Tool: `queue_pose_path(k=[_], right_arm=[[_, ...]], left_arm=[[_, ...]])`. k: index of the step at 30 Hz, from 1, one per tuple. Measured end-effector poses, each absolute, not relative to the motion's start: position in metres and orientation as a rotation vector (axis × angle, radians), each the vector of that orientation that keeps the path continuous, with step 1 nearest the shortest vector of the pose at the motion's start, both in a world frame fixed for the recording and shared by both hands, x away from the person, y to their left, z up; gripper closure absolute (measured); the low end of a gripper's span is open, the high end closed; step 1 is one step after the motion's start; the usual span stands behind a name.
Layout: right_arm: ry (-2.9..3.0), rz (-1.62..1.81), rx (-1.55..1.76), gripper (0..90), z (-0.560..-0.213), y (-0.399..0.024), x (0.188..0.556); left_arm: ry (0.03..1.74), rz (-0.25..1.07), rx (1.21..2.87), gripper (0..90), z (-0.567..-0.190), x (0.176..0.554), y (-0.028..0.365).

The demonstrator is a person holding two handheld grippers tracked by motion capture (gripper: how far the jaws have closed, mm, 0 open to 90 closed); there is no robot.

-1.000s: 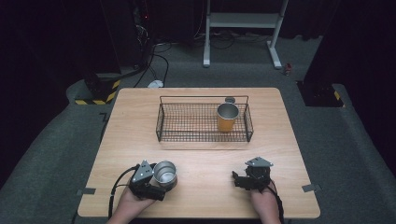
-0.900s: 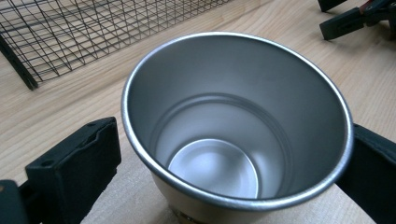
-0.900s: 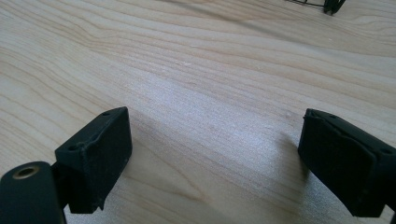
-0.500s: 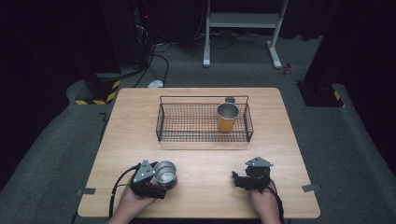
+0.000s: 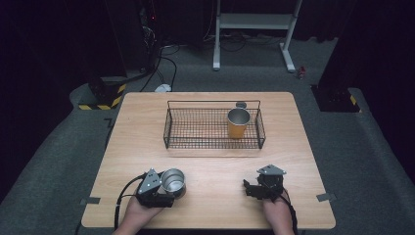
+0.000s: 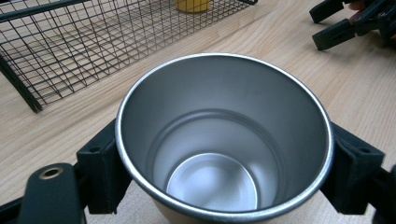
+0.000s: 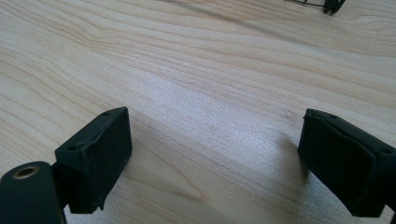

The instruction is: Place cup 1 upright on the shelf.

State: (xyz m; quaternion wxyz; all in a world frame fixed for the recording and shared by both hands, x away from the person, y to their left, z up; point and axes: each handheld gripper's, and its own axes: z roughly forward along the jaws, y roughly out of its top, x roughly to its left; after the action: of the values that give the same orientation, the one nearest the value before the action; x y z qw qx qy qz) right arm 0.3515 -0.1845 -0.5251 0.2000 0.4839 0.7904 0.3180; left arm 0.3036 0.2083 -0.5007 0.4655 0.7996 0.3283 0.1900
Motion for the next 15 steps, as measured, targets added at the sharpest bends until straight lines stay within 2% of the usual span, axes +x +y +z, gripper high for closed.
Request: queue_pose_path(k=[15], right_arm=[[2.21, 0.889, 1.352, 9.9, -0.5251, -0.1846, 0.3515]], left_arm=[[0.808, 0.48, 1.931, 18.6, -0.4985, 0.3014, 0.2124]])
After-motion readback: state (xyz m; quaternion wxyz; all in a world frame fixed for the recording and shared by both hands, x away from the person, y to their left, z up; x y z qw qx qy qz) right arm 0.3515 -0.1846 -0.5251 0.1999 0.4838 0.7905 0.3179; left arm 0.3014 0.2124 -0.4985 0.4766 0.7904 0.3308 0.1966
